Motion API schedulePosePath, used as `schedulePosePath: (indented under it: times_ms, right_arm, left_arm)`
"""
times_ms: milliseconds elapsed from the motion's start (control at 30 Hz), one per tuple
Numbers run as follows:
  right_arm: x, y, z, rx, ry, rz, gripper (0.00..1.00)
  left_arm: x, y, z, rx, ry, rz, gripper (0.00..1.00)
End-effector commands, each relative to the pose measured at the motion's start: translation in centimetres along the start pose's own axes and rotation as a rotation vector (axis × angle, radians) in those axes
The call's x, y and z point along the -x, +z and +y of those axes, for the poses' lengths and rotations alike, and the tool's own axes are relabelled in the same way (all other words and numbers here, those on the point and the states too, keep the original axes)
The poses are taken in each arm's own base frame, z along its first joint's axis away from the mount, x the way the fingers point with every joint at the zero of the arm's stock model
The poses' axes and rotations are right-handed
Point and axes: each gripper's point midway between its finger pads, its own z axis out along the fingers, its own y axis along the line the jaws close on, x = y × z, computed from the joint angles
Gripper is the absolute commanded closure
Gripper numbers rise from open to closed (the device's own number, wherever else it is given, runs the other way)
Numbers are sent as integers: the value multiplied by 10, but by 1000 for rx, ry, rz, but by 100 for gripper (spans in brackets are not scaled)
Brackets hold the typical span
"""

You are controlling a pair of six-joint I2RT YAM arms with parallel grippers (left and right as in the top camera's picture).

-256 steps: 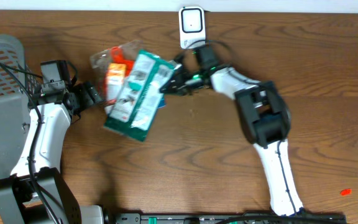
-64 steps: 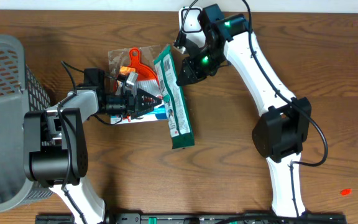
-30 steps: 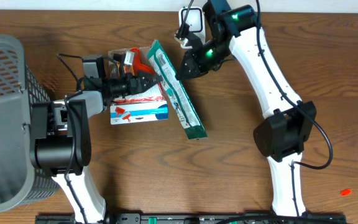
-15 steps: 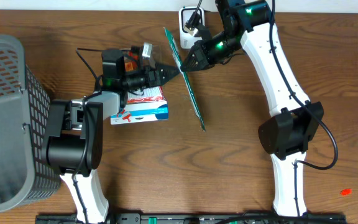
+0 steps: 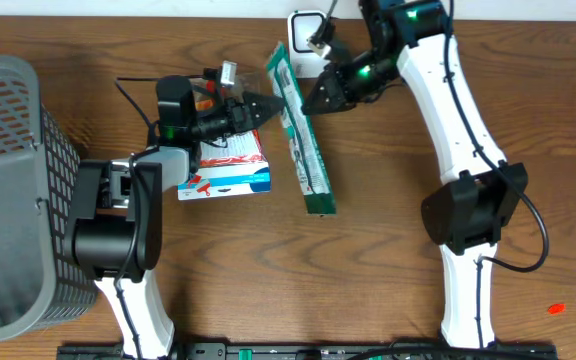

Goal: Scan the item barcode

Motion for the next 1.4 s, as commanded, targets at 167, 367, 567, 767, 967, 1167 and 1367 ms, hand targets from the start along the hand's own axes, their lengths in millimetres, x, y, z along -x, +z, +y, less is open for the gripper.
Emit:
schedulePosePath:
  times_ms: [167,367,567,767,967,1167,1367]
  right_arm:
    - [2,-34,6,44,39,-63,99]
    - [7,-46,18,134,39,-103,99]
    - [13,-58,32,129,-7,-137,99]
    - [15,-75,47,103,-56,-174,99]
    - [15,-81,48,66,-73,-185,99]
    - [15,-81,48,66,-70,-183,99]
    - [15,-81,46,55,-70,-182,99]
  left_arm:
    - [-11,-16,63,94,-93,-42,2]
    - [-14,-3,59,29,-105,-55,2]
    - [1,12,22,-77,-41,-108,2]
    - [14,18,-11,-168,-74,-165,2]
    - [15,26,-32,-239,-211,-172,2]
    - [4,38,-40,-256,-229,-137,2]
    - [6,38,-39,-263,-342,-129,9]
